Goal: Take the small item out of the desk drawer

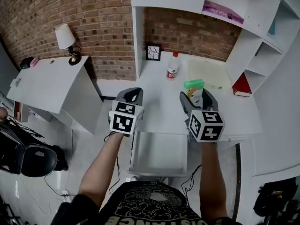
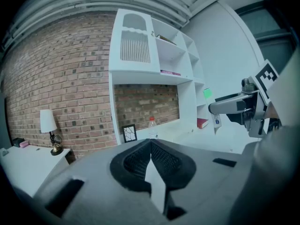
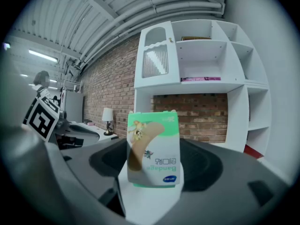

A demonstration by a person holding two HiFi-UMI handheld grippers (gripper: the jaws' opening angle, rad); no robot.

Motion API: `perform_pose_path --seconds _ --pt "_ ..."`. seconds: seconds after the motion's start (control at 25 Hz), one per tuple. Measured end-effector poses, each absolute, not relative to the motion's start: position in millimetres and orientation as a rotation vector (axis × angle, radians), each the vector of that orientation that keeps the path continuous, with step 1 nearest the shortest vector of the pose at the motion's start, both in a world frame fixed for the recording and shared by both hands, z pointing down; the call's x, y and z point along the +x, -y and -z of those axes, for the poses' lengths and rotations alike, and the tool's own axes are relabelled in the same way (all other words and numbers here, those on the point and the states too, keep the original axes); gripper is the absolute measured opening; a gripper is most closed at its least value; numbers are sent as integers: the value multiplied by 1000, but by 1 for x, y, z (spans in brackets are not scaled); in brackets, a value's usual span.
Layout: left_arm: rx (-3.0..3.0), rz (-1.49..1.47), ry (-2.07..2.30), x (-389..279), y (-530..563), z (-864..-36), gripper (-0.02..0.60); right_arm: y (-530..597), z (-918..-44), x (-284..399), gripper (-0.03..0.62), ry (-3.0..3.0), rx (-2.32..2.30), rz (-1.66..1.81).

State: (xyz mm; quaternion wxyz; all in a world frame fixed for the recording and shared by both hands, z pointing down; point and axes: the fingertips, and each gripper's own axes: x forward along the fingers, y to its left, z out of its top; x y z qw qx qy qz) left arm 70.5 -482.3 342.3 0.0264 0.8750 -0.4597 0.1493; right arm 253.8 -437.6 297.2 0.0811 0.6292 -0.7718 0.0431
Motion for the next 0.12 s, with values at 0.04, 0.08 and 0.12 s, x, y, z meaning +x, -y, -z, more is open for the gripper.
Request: perform_pose_path --seconds 0.04,0.08,0.12 --pt "2701 -461 1423 70 483 -343 5 438 -298 254 345 2308 1879 -129" --pt "2699 -460 1426 70 483 -344 5 439 -298 254 345 2308 1878 -130" --pt "2696 -460 1429 69 483 -344 5 439 -299 254 345 2309 1878 -131"
